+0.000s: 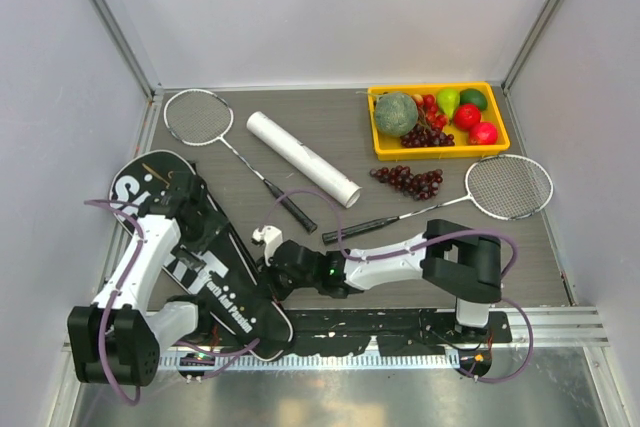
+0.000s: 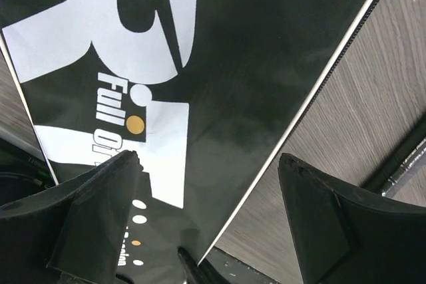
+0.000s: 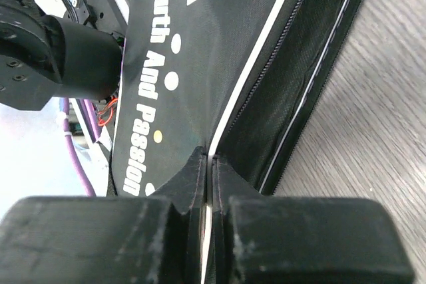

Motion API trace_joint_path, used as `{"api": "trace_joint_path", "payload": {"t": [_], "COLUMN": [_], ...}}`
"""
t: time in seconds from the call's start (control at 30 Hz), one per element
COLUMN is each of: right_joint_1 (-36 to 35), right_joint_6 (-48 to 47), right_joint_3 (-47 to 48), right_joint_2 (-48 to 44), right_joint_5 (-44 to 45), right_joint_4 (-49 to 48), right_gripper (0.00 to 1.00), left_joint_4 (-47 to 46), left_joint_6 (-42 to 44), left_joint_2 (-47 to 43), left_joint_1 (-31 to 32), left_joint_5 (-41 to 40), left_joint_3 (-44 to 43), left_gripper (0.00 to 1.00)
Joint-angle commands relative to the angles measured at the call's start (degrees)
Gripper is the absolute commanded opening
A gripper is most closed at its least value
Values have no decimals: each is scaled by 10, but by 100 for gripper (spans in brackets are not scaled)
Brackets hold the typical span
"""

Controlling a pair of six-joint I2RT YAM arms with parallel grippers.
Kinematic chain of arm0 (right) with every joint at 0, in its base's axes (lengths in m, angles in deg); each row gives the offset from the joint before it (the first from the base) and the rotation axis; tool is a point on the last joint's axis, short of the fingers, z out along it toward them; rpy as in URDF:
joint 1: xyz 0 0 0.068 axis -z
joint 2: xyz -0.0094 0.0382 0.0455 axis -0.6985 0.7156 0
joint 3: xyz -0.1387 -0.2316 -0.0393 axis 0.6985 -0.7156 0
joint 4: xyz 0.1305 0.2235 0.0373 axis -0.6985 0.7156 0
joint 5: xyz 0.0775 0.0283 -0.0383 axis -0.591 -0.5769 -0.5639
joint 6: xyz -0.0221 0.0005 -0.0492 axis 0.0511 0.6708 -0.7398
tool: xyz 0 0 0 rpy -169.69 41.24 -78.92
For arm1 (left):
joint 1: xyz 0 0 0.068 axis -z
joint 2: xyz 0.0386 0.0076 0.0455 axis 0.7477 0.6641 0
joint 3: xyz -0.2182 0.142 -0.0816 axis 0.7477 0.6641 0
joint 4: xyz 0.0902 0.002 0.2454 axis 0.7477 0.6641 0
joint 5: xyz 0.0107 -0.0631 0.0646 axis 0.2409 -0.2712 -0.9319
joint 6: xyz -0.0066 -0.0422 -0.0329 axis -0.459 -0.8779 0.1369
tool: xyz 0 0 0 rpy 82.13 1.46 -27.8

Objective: Pack up the badminton gear

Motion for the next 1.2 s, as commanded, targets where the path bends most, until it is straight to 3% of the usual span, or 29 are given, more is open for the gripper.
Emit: {"api": "trace_joint_path", "payload": {"t": [0.0,0.37,0.63,0.8,0.93,1.1,1.17], "right_joint_1": [-34,-82,-88,-91,-92,-94,-94], "right_joint_6": [-65,-119,-130,-141,-143,-145,-143], "right_joint_3": [58,152,157,154,157,145,140], "right_joint_2": [-63,-28,-28,-31,-30,-39,-45], "right_joint_5": [144,255,275,273,269,264,259], "right_joint_4": [82,220,228,220,221,213,211], "right_gripper": [6,5,5,5,5,8,17], "left_joint_4": [11,64,54,54,46,29,27], "left_joint_6": [-4,-32,-37,-26,-20,-4,2], "left_joint_2": [-13,-8,-14,-5,2,19,25], "left_joint_1": [14,42,45,46,46,47,46], "left_joint_5": [5,-1,7,13,20,51,62], "left_joint_3": [-36,-45,-27,-35,-28,-22,-24], "left_gripper": [88,84,62,69,47,0,0]}}
